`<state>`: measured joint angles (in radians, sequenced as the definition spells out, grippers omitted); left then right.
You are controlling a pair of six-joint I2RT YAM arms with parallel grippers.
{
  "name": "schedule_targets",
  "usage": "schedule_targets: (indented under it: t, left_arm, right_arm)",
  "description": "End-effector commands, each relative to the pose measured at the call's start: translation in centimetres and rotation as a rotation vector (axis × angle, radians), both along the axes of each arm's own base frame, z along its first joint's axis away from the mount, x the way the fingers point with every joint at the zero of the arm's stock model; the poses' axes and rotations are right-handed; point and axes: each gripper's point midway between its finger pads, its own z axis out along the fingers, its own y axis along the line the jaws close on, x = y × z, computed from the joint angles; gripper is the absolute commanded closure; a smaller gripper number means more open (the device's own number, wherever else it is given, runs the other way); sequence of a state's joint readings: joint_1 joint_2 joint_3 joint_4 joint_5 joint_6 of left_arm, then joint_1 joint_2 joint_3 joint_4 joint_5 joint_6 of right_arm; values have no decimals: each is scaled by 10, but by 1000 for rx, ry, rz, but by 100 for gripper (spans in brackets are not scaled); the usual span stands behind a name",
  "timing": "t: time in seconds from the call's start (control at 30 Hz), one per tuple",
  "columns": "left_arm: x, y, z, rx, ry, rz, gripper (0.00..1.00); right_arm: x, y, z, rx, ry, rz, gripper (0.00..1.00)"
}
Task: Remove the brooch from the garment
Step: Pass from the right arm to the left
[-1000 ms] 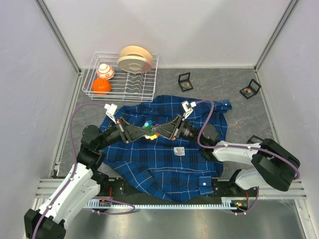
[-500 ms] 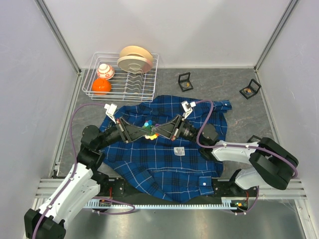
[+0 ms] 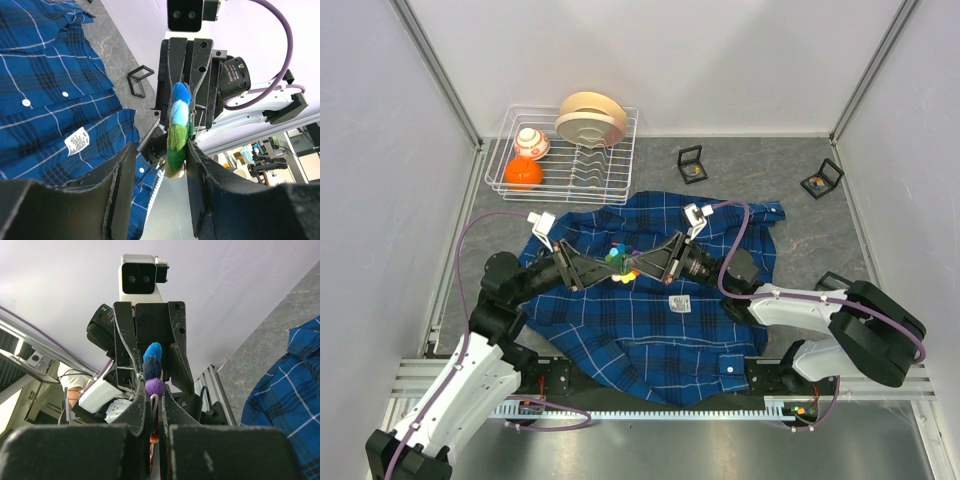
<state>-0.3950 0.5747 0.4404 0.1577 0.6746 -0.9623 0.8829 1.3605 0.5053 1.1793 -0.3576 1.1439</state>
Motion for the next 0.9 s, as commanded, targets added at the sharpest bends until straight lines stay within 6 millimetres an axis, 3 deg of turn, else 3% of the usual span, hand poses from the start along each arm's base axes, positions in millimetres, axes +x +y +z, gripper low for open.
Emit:
schedule_targets:
  t: [0.0,0.1,0.87]
  left_arm:
    - [3,-1,15,-10,-61,-2,49]
    - [2,-5,16,-21,-60,-27,44]
    - [-6,-5,26,-107,-73,-52,37]
  right_arm:
    - [-5,2,25,49,-67,8,100]
    - [-5,4,23,41,-63,7,100]
    - [-1,4,14,-10,-59,-25,100]
